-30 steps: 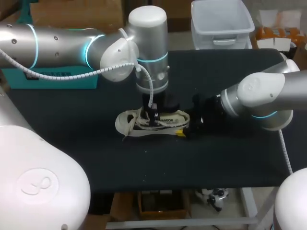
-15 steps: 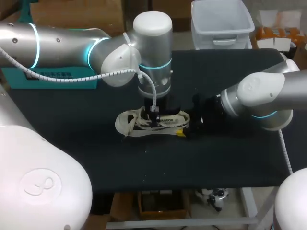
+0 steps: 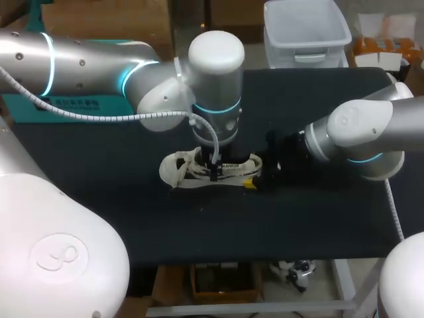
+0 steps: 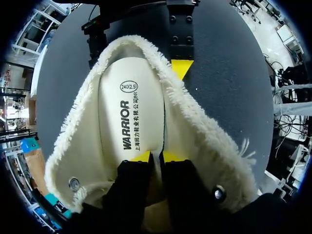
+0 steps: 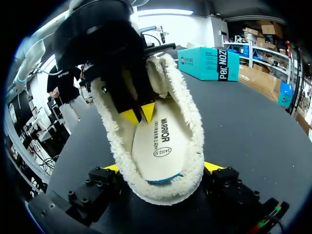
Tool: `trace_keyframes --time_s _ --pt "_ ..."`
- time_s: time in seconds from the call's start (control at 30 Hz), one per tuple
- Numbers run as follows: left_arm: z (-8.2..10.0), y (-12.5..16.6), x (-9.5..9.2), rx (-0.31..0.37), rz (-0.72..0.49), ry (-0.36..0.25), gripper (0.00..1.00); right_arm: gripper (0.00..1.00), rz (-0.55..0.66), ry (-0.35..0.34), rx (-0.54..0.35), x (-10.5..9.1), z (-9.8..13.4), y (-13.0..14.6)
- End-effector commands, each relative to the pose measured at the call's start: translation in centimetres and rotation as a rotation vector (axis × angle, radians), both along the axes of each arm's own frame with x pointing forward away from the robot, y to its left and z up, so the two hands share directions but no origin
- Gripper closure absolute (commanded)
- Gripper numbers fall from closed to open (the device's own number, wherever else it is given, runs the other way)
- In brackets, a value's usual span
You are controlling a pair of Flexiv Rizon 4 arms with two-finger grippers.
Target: Open the shoe tongue, take the insole out of the shoe, put the insole back into the shoe, and pack the shoe into the shoebox
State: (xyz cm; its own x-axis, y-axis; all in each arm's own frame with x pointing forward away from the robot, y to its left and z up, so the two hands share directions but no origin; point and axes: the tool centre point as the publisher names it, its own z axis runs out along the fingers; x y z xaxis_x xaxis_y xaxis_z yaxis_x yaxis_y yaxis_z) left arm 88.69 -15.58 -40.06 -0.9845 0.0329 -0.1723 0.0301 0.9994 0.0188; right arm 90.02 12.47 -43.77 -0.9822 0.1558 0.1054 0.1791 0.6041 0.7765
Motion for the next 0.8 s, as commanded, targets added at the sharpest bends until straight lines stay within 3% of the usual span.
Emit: trace_keyframes --time_s 0.03,0.27,0.57,0.67,0.7,0.8 --pt "-6.8 0.2 2.0 -0.01 0.005 -0.058 0.82 1.0 0.001 0.0 0.003 0.3 -1.5 0.0" --pt "-6.8 -0.4 4.2 -0.006 -0.007 -0.113 0.8 1.0 0.001 0.0 0.003 0.3 -1.5 0.0" --pt "-6.5 -0.7 6.6 -0.006 -0.016 -0.138 0.73 1.0 0.001 0.0 0.003 0.3 -1.5 0.0" --pt "-6.3 -0.8 7.1 -0.003 -0.018 -0.146 0.8 1.0 0.001 0.0 0.003 0.3 -1.5 0.0" --pt "-6.2 -0.8 7.2 -0.002 -0.017 -0.148 1.0 1.0 0.001 0.0 0.003 0.3 -1.5 0.0" --pt "-6.0 -0.7 7.5 -0.002 -0.018 -0.15 1.0 1.0 0.001 0.0 0.003 0.3 -1.5 0.0"
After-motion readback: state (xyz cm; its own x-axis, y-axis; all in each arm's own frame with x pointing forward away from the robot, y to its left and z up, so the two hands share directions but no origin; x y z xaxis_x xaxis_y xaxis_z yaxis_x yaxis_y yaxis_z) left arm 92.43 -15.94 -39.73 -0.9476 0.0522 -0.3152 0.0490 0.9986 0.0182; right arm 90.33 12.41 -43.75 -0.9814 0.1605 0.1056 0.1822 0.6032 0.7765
